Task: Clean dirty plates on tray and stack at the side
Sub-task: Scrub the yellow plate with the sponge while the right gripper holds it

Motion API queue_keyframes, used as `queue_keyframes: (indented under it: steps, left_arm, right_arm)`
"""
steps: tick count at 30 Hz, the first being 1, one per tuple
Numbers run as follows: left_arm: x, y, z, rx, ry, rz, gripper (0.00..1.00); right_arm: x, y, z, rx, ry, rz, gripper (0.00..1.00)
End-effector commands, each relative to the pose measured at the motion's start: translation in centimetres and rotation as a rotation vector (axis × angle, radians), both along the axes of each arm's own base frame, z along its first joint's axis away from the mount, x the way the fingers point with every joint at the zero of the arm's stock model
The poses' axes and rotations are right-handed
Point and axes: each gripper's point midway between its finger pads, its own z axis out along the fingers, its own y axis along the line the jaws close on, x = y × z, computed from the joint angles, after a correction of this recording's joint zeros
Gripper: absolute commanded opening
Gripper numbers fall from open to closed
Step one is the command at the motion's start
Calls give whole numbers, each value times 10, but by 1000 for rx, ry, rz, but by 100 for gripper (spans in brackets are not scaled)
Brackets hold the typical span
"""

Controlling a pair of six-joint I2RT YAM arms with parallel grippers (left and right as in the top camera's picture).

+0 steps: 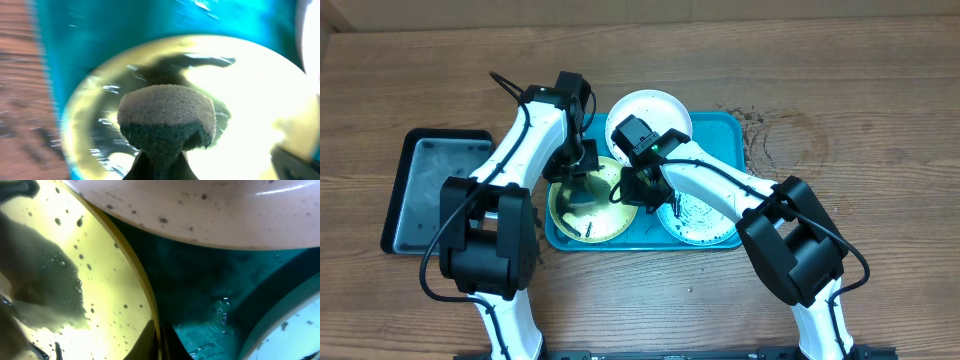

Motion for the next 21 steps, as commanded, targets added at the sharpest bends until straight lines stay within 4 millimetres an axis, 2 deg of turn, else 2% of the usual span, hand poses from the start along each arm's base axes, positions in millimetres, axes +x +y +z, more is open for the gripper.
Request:
queue_keyframes:
  steps: [1, 7, 10, 11, 14, 18, 21]
  left_arm:
    - [-24, -30, -14, -170, 84, -67, 4]
    - [-49, -21, -43, -128, 134, -64, 4]
    - [-51, 5, -51, 25, 123, -26, 4]
    - [-47, 28, -49, 160, 96, 19, 4]
    - [-39, 54, -40, 325, 43, 83, 4]
    - [-25, 74, -14, 463, -16, 156, 4]
    - [-9, 79, 10, 507, -68, 185, 4]
  right_arm:
    - [0, -10, -9, -43, 0, -9, 4]
    - [0, -9, -9, -43, -1, -9, 4]
    - [0, -9, -9, -43, -1, -9, 4]
    - [0, -9, -9, -43, -1, -9, 4]
    - [-1, -10, -9, -44, 1, -9, 4]
    - [-1, -10, -9, -45, 2, -9, 4]
    - [-3, -9, -8, -38, 11, -7, 4]
